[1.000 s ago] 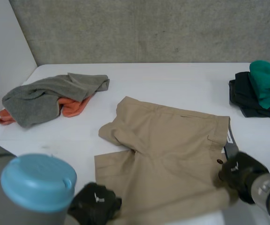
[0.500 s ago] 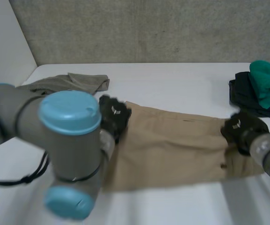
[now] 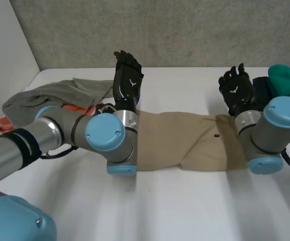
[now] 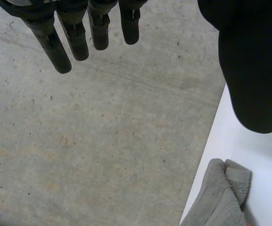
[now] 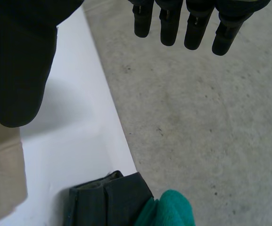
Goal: Fold the laundry.
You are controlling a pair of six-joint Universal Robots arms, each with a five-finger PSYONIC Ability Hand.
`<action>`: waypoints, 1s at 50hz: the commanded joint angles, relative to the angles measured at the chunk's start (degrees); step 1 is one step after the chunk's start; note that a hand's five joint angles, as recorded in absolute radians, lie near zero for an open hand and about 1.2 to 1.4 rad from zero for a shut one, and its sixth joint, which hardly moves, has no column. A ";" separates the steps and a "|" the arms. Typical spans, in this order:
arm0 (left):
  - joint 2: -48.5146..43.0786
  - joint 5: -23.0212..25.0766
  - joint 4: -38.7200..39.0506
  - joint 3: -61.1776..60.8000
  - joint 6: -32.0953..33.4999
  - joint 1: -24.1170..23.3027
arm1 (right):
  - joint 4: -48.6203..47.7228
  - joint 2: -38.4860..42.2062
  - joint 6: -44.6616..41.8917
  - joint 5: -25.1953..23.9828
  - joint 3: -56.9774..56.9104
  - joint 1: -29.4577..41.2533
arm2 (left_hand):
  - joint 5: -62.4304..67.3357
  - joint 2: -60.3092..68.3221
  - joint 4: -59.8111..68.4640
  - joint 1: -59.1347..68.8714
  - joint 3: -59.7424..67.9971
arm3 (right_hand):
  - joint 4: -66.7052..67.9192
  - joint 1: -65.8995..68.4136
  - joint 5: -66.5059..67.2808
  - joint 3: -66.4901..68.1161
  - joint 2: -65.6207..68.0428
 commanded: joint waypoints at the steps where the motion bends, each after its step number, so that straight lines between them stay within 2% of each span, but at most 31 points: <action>1: 8.20 -0.20 -1.00 -8.62 -3.92 -1.35 | 9.18 -12.87 12.98 -0.10 6.30 -0.74 | -2.60 -1.74 -1.55 -0.65 -2.10 | -2.29 -3.41 -2.60 -2.24 -2.43; 5: 12.78 -0.11 -1.70 -15.31 -8.40 -2.49 | 20.26 -17.83 15.55 -3.17 9.65 -1.70 | -2.60 -1.74 -1.55 -0.65 -2.10 | -2.29 -3.41 -2.60 -2.24 -2.43; 9: 19.71 0.24 -6.09 -21.72 -14.81 -2.85 | 29.68 -18.44 16.60 -7.22 13.34 -5.12 | -2.60 -1.74 -1.55 -0.65 -2.10 | -2.29 -3.41 -2.60 -2.24 -2.43; 10: 21.99 0.59 -8.71 -23.91 -18.39 -2.76 | 31.00 -18.53 16.61 -7.92 14.13 -5.74 | -2.60 -1.74 -1.55 -0.65 -2.10 | -2.29 -3.41 -2.60 -2.24 -2.43; 17: 24.74 4.01 -21.19 -27.53 -35.80 -3.02 | 31.63 -18.27 16.43 -9.86 17.66 -8.12 | -2.39 -1.53 -1.33 -0.44 -1.89 | -2.29 -3.41 -2.60 -2.24 -2.43; 19: 25.00 4.81 -23.49 -27.54 -38.80 -2.85 | 30.93 -17.92 16.43 -9.86 17.92 -8.82 | -2.39 -1.53 -1.33 -0.44 -1.88 | -1.54 -2.66 -1.85 -1.49 -1.68; 22: 25.09 6.39 -27.27 -27.62 -43.29 -2.50 | 29.00 -15.73 16.17 -9.60 17.75 -9.79 | -2.22 -1.36 -1.16 -0.27 -1.72 | 12.20 11.08 11.89 12.25 12.06; 23: 25.18 6.65 -27.89 -27.62 -44.00 -2.41 | 28.38 -14.77 15.91 -9.34 17.48 -9.96 | -2.22 -1.36 -1.16 -0.27 -1.72 | 21.42 20.30 21.11 21.47 21.28; 24: 25.26 6.92 -28.59 -27.62 -44.53 -2.41 | 26.98 -13.62 15.38 -8.20 16.87 -10.23 | -1.88 -1.03 -0.83 0.06 -1.38 | 53.32 52.20 53.01 53.37 53.18; 25: 25.79 7.44 -29.73 -27.54 -45.14 -2.41 | 26.18 -13.27 15.11 -7.15 16.69 -10.40 | -1.88 -1.02 -0.83 0.07 -1.38 | 67.56 66.45 67.26 67.62 67.43; 27: 26.75 7.80 -30.53 -27.62 -45.67 -2.41 | 24.78 -13.44 14.06 -4.34 16.43 -11.10 | -2.05 -1.19 -0.99 -0.10 -1.55 | 67.71 66.59 67.40 67.76 67.57; 28: 27.37 7.89 -30.88 -27.71 -45.67 -2.41 | 22.86 -14.22 11.97 -1.02 16.86 -11.19 | -2.05 -1.19 -0.99 -0.10 -1.55 | 67.71 66.59 67.40 67.76 67.57; 31: 30.27 8.15 -31.41 -28.94 -45.76 -2.41 | 19.16 -16.85 8.18 2.08 17.83 -11.11 | -2.05 -1.19 -0.99 -0.10 -1.55 | 67.71 66.59 67.40 67.76 67.57; 34: 33.96 8.24 -31.24 -30.52 -45.67 -2.14 | 14.85 -20.20 2.30 2.62 19.59 -11.11 | -2.05 -1.19 -0.99 -0.10 -1.55 | 67.71 66.59 67.40 67.76 67.57; 37: 36.95 8.50 -31.24 -31.66 -45.85 -1.88 | 12.30 -20.91 -2.89 1.92 20.38 -7.61 | -2.22 -1.36 -1.16 -0.27 -1.72 | 67.71 66.59 67.40 67.76 67.57; 41: 39.76 8.68 -31.24 -33.42 -46.46 -0.83 | 7.56 -20.38 -6.24 -4.39 20.56 2.76 | -2.22 -1.36 -1.16 -0.27 -1.72 | 67.71 66.59 67.40 67.76 67.57; 42: 40.29 8.76 -31.24 -33.69 -46.64 -0.48 | 5.02 -20.21 -6.42 -8.59 21.17 6.26 | -2.05 -1.19 -1.00 -0.10 -1.55 | 67.71 66.59 67.40 67.76 67.57; 45: 41.61 8.68 -31.24 -34.83 -47.43 0.75 | 2.37 -19.77 -6.60 -15.81 22.66 10.41 | -2.05 -1.19 -0.99 -0.10 -1.55 | 67.71 66.59 67.40 67.76 67.57; 46: 41.79 8.59 -31.24 -35.09 -47.52 1.11 | 1.31 -18.90 -7.21 -20.80 24.06 12.51 | -2.05 -1.19 -0.99 -0.10 -1.55 | 67.71 66.59 67.40 67.76 67.57; 50: 41.70 8.59 -31.06 -35.62 -47.61 1.72 | 1.56 -14.77 -8.79 -29.35 24.60 15.25 | -1.88 -1.02 -0.83 0.07 -1.38 | 67.71 66.59 67.40 67.76 67.57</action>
